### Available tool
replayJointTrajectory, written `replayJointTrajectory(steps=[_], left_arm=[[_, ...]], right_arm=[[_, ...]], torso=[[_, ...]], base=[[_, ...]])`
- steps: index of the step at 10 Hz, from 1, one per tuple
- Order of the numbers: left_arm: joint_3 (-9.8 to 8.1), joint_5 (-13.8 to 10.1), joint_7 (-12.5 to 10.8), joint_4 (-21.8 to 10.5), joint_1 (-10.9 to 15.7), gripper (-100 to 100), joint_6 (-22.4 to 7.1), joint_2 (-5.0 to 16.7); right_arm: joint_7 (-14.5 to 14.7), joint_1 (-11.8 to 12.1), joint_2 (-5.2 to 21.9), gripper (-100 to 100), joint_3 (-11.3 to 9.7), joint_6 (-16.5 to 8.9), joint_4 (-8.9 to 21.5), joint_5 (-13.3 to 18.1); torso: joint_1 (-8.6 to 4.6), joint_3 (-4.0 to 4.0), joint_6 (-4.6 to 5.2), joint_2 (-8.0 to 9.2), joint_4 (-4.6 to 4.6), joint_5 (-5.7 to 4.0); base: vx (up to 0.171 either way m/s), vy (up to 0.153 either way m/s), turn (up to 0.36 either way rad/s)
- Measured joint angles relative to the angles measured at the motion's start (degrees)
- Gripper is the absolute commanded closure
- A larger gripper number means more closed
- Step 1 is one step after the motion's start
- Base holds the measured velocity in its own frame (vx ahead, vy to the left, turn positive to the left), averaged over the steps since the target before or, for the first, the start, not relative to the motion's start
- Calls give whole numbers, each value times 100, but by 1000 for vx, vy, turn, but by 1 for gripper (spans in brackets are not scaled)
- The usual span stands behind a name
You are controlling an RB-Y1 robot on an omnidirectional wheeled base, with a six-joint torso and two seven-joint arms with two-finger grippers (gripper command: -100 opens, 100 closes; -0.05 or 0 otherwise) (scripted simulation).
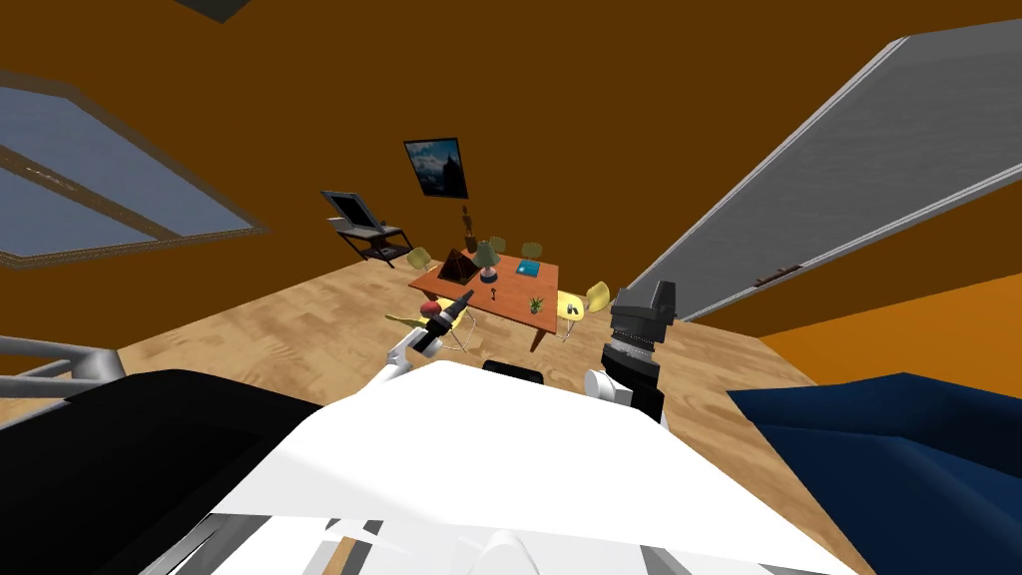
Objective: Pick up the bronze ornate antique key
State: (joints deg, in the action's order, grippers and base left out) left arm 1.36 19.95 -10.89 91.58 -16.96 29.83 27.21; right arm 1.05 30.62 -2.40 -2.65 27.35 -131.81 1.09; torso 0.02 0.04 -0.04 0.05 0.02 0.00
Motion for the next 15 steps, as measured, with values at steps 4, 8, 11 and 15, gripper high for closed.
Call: replayJointTrajectory(steps=[4,8,11,15], left_arm=[[69,199,-75,-504,152,-100,-41,271],[160,431,-87,-1090,278,-100,-71,514],[224,558,-169,-1545,367,-100,-132,770],[345,751,-199,-2095,466,-100,-260,1063]], right_arm=[[0,0,0,0,0,0,0,0],[0,0,0,0,0,0,0,0],[0,1,0,0,0,0,0,0],[0,1,0,0,0,0,0,0]], torso=[[-2,-4,4,-7,-1,0],[-7,-5,3,-10,-2,-1],[-6,-7,-1,-11,-3,-2],[-6,-9,-3,-16,-4,-2]], base=[[-7,-10,-87],[-1,-21,-153],[10,-31,-180],[19,-21,-102]])
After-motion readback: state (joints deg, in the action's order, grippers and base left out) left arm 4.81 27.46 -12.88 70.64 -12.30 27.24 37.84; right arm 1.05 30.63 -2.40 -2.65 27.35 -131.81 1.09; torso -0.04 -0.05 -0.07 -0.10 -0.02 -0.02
